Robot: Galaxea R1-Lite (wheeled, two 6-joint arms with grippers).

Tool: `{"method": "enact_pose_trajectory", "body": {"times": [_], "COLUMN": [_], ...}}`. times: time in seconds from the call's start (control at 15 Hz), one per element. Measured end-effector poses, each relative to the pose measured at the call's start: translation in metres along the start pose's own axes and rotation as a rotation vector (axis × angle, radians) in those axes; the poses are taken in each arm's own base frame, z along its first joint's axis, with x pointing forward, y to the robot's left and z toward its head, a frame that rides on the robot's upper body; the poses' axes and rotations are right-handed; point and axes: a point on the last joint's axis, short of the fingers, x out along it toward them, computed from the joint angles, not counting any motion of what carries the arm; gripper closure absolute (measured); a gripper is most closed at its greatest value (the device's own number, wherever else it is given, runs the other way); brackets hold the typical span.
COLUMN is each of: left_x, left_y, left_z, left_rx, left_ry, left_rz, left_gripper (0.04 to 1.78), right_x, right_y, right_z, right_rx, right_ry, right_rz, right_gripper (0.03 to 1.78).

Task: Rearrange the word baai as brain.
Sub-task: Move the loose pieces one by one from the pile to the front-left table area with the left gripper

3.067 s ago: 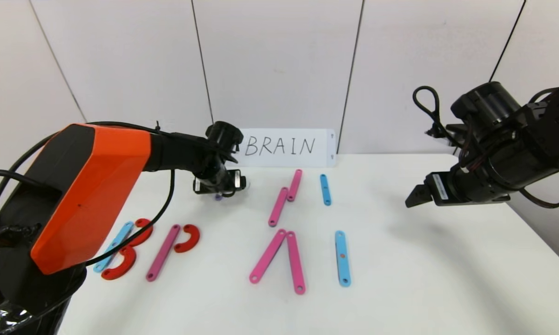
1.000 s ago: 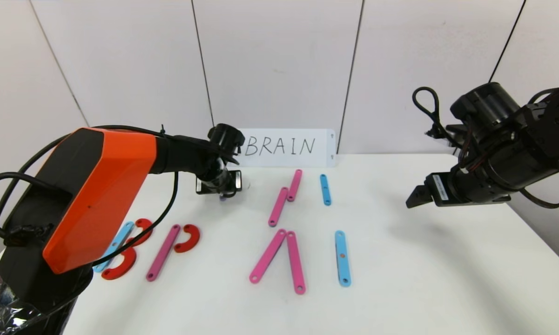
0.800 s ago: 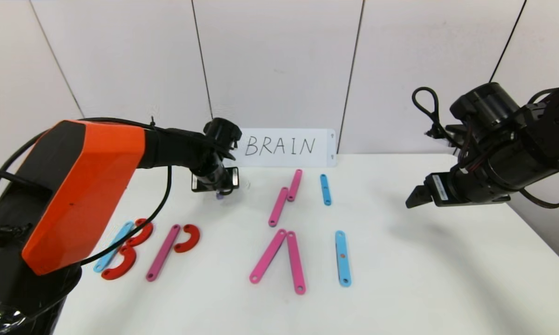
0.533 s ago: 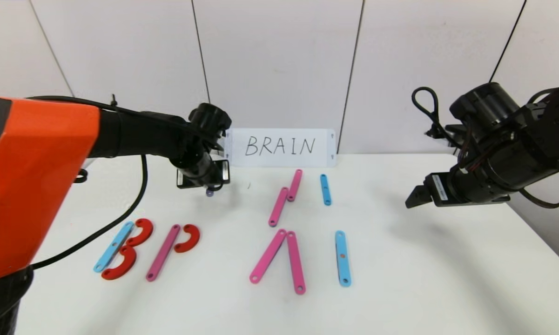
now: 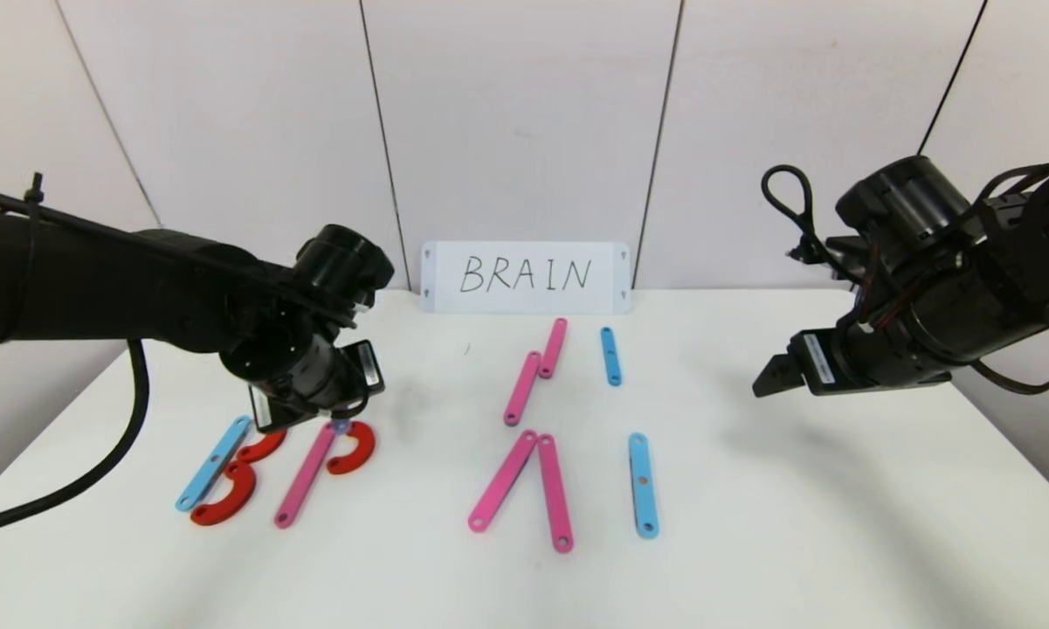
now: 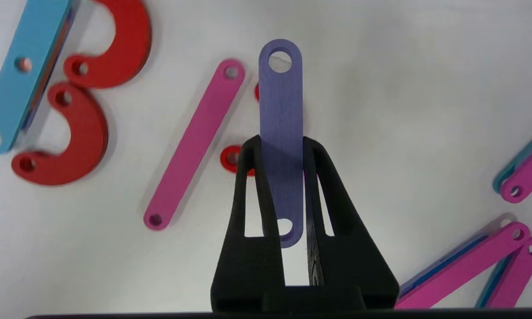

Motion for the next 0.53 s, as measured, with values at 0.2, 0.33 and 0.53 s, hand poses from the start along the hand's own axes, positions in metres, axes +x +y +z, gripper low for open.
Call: {"method": "enact_pose_trajectory", "body": {"times": [0.2,0.33,0.53], "left_x": [-0.01,-0.014,-0.013], "left_y": [0.007,0.009,0.011], "left_z": [-0.036,-0.05,-0.057], "left_rx": [-0.08,-0.12,-0.124], "left_ry": [-0.012,-0.013,0.007], "left_rz": [0.058,0.067,0.08], "left_gripper": [1.63,1.63,1.63], "right_x": [-0.003,-0.004,-0.005], "right_y": [0.003,0.004,0.005], "right_z": [-0.003,-0.004,-0.004], "right_rx": [-0.012,-0.015,-0.016], "right_ry": [-0.002,-0.005,-0.007], "right_rz": [0.008,0.01,0.012], "right_gripper": [0.07,0.07,0.07]}}
